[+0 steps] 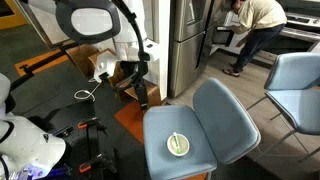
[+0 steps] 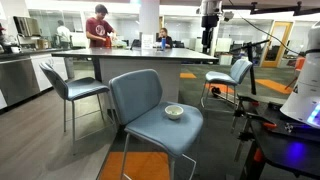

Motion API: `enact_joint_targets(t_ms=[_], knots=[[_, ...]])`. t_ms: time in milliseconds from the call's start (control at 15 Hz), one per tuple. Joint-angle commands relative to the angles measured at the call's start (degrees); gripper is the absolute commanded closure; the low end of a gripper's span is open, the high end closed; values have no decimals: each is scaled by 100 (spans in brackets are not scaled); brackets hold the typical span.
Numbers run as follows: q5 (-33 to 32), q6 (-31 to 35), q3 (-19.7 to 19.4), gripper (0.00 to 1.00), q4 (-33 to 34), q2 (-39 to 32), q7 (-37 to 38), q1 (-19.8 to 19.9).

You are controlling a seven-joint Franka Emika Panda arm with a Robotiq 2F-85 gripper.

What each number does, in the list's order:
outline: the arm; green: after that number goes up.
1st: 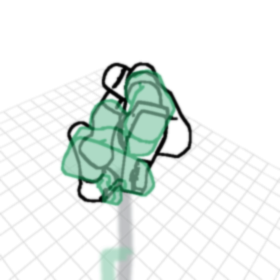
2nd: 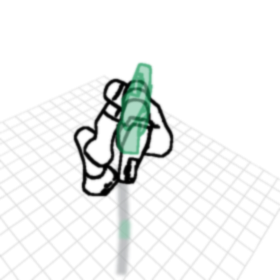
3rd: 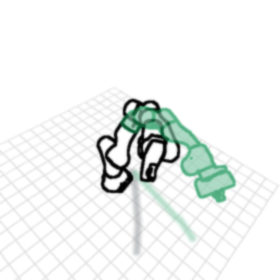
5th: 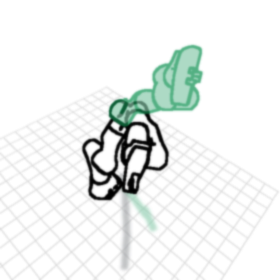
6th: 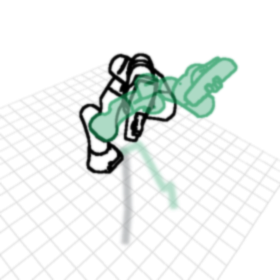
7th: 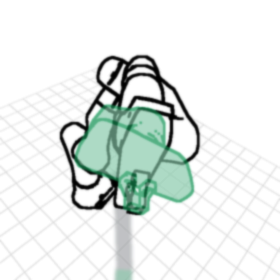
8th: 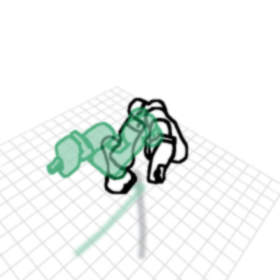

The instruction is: Remove the marker from the bowl and put it on the chair

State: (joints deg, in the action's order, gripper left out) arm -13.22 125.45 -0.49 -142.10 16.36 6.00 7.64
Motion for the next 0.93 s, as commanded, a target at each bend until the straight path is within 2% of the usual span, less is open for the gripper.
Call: enact_joint_targets(t_ms=[0, 533, 867], knots=[[-21, -16, -70, 0, 12, 1, 18, -74], [-21, -16, -70, 0, 13, 1, 17, -74], [44, -52, -27, 0, 366, -955, 1082, 0]])
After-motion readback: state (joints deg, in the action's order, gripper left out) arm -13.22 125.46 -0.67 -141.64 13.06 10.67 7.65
